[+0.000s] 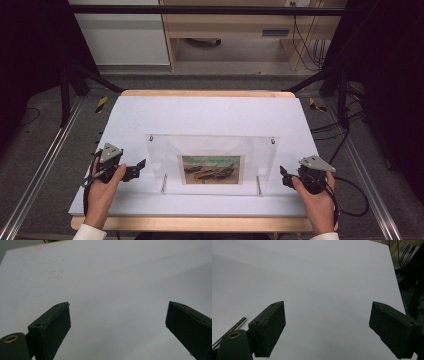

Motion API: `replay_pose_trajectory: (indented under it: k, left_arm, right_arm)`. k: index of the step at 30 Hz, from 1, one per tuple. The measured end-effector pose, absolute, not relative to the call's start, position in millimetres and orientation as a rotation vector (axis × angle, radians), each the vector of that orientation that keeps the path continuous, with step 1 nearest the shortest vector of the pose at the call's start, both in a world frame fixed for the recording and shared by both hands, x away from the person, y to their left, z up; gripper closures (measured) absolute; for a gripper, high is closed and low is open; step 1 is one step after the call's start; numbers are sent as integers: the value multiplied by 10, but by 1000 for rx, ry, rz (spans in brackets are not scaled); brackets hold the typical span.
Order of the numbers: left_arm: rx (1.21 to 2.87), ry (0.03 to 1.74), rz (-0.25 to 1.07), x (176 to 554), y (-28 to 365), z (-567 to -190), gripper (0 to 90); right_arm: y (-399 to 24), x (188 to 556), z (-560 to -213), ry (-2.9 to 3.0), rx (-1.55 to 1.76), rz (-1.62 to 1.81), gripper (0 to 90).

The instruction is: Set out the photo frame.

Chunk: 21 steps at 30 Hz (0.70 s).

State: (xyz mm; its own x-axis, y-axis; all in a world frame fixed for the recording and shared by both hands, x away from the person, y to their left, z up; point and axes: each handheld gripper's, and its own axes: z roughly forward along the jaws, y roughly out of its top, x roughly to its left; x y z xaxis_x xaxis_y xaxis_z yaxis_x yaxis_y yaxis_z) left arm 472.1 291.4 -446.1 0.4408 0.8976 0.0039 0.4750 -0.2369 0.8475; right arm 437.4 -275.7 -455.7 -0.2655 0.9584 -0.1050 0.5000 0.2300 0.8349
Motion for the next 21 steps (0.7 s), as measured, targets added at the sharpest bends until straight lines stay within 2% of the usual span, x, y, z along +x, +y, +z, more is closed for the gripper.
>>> replay_pose_trajectory:
  k: [15, 21]
  left_arm:
    - [1900, 1206, 602, 4957, 2846, -4565, 60]
    - [1907, 1249, 588, 4940, 2898, -4599, 78]
  right_arm:
    - [-2684, 4701, -4586, 1861, 1423, 978, 142]
    - [-2645, 4836, -4658, 1899, 1521, 985, 137]
